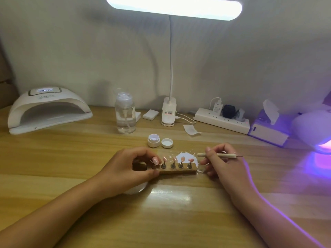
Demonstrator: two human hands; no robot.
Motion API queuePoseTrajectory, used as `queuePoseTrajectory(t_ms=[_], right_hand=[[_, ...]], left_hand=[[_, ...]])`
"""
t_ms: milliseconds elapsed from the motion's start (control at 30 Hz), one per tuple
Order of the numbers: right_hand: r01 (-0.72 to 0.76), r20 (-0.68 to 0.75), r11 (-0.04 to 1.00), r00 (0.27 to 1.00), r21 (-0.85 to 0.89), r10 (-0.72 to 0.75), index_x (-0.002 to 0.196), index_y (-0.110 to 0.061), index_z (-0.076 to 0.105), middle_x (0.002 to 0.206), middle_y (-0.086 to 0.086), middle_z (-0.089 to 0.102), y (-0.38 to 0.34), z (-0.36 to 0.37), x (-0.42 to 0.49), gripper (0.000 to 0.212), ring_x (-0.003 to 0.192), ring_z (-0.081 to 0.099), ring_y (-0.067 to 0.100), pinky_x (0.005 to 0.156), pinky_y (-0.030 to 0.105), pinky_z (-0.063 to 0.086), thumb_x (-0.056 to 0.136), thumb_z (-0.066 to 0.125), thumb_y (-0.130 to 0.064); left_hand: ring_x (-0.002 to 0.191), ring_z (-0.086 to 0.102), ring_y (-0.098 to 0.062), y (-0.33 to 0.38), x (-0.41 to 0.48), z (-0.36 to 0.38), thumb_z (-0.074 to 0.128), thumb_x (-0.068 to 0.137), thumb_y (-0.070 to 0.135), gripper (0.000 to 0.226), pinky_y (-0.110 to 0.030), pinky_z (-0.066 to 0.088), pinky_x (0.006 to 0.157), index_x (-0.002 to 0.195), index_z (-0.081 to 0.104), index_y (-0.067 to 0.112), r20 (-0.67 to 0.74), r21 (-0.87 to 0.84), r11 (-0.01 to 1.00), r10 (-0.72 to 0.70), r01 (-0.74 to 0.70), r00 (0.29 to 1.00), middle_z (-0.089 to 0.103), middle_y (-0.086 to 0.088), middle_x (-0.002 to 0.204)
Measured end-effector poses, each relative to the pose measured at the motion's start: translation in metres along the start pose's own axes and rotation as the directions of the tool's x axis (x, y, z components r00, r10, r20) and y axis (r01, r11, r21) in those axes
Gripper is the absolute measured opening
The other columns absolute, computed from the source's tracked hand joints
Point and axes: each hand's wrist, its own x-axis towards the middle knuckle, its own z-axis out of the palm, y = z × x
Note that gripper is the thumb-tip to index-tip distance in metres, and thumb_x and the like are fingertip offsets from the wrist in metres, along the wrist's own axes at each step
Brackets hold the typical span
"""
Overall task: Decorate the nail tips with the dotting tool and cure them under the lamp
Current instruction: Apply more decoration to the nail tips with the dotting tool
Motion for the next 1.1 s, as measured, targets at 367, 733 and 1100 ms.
queuePoseTrajectory(t_ms=[367, 733, 1100], right_hand=[[0.069, -0.006, 0.978, 0.997, -0.195, -0.071, 0.078, -0.024, 0.057, 0.072, -0.009, 0.075, -0.002, 0.002, -0.004, 0.018, 0.07, 0.07, 0.007, 0.08, 0.047, 0.058, 0.092, 0.067, -0.031], [0.118, -0.023, 0.986, 0.992, -0.12, -0.121, 0.087, -0.024, 0.057, 0.073, -0.008, 0.074, -0.008, 0.004, -0.008, 0.013, 0.063, 0.07, 0.006, 0.064, 0.036, 0.058, 0.098, 0.058, -0.032], [0.37, 0.243, 0.615, 0.928, -0.696, -0.284, 0.108, -0.03, 0.049, 0.09, -0.017, 0.055, -0.01, 0.003, -0.018, 0.041, 0.092, 0.051, 0.015, 0.077, 0.036, 0.044, 0.082, 0.066, -0.057]], left_hand=[[0.099, 0.071, -0.015, -0.008, 0.003, -0.021, 0.081, 0.067, 0.014, 0.021, -0.014, 0.053, 0.083, 0.086, 0.072, 0.015, -0.032, -0.17, 0.982, -0.086, 0.08, 0.996, 0.076, 0.003, 0.102], [0.1, 0.07, -0.003, -0.01, -0.009, -0.049, 0.08, 0.066, 0.02, 0.02, -0.008, 0.051, 0.078, 0.085, 0.075, 0.025, -0.104, -0.159, 0.972, -0.191, 0.174, 0.976, 0.075, 0.011, 0.104], [0.096, 0.07, -0.017, -0.024, -0.008, -0.041, 0.079, 0.08, 0.007, 0.016, -0.035, 0.054, 0.093, 0.084, 0.068, 0.019, -0.171, 0.104, 0.97, -0.202, 0.221, 0.964, 0.075, 0.0, 0.096]])
